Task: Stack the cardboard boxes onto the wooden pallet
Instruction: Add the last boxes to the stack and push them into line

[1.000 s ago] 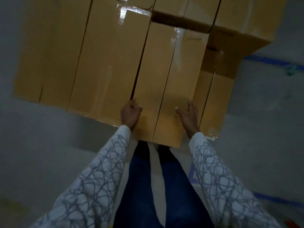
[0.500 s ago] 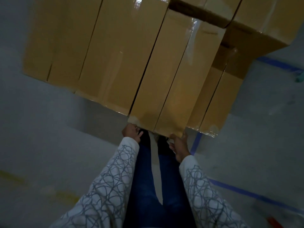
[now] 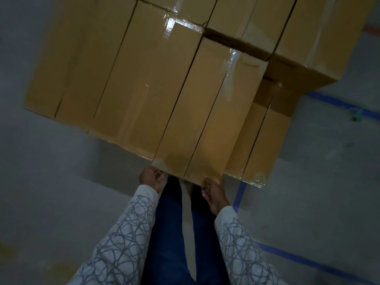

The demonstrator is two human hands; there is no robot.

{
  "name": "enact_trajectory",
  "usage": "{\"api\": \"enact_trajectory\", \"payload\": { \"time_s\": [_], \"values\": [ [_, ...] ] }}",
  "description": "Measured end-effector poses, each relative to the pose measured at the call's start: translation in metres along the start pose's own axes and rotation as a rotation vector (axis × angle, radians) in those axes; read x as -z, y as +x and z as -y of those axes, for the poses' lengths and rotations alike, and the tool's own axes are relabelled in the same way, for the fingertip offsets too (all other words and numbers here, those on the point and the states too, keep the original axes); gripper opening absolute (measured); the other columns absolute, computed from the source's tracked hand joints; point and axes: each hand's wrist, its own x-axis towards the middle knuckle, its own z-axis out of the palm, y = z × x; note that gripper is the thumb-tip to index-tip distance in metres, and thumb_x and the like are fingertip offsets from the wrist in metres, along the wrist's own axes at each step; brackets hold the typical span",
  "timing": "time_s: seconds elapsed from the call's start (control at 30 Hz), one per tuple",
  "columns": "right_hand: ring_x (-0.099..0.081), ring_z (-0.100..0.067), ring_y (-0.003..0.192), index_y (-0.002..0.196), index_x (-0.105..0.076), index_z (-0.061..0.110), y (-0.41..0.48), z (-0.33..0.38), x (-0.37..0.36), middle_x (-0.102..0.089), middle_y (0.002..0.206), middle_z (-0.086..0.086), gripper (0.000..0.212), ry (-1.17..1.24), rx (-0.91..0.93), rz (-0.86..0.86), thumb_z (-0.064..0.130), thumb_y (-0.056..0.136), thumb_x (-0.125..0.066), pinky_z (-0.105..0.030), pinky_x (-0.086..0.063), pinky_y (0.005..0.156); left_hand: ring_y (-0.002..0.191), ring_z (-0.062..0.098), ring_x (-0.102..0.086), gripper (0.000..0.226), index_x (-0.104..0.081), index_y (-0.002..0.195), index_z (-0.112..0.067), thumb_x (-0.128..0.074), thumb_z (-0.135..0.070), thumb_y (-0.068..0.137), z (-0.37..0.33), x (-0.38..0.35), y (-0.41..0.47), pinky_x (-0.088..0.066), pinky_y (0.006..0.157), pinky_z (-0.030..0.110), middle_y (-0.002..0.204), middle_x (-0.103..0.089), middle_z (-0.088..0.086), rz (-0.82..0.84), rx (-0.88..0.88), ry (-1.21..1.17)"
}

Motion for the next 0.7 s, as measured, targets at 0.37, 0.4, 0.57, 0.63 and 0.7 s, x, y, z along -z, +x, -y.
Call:
{"api": "enact_trajectory", "payload": {
  "time_s": [0.37, 0.4, 0.57, 0.63, 0.7],
  "values": [
    [-0.059, -0.027, 0.125, 0.154, -0.032, 0.041, 0.009, 0.011, 0.003, -0.055, 0.145, -0.002, 0.069, 0.0, 0.085, 0.05, 0.026, 0.097, -0.069, -0.047, -0.052, 0.106, 0.106, 0.028, -0.058, 0.027, -0.059, 0.121, 0.004, -0.043, -0.003, 0.101, -0.019, -0.016, 0.007, -0.043, 0.112, 0.04, 0.113, -0.058, 0.013, 0.065, 0.058, -0.215],
    [-0.059, -0.027, 0.125, 0.155, -0.032, 0.041, 0.008, 0.013, 0.004, -0.055, 0.145, -0.002, 0.069, 0.006, 0.09, 0.057, 0.026, 0.098, -0.069, -0.047, -0.051, 0.108, 0.109, 0.029, -0.057, 0.03, -0.058, 0.126, 0.005, -0.043, -0.004, 0.101, -0.021, -0.016, 0.006, -0.042, 0.113, 0.041, 0.117, -0.057, 0.014, 0.081, 0.068, -0.243],
    [-0.063, -0.024, 0.109, 0.154, -0.031, 0.042, 0.007, 0.023, 0.005, -0.06, 0.136, -0.001, 0.066, -0.019, 0.064, 0.068, 0.034, 0.099, -0.067, -0.051, -0.044, 0.114, 0.086, 0.029, -0.054, 0.019, -0.058, 0.097, -0.004, -0.041, -0.01, 0.103, -0.032, -0.023, 0.009, -0.037, 0.111, 0.042, 0.103, -0.058, 0.014, 0.131, 0.117, -0.335],
    [-0.063, -0.024, 0.108, 0.153, -0.033, 0.04, 0.007, 0.025, 0.005, -0.061, 0.129, 0.002, 0.063, -0.035, 0.066, 0.059, 0.034, 0.099, -0.066, -0.046, -0.05, 0.109, 0.087, 0.03, -0.054, 0.018, -0.058, 0.103, -0.003, -0.042, -0.011, 0.102, -0.034, -0.019, 0.016, -0.038, 0.112, 0.041, 0.106, -0.057, 0.014, 0.114, 0.123, -0.35],
    [-0.063, -0.024, 0.108, 0.152, -0.034, 0.039, 0.006, 0.025, 0.005, -0.06, 0.127, 0.001, 0.062, -0.051, 0.072, 0.056, 0.032, 0.1, -0.066, -0.042, -0.053, 0.102, 0.096, 0.029, -0.054, 0.03, -0.057, 0.125, -0.001, -0.043, -0.012, 0.101, -0.035, -0.013, 0.023, -0.039, 0.111, 0.038, 0.122, -0.054, 0.014, 0.076, 0.119, -0.324]
  ]
}}
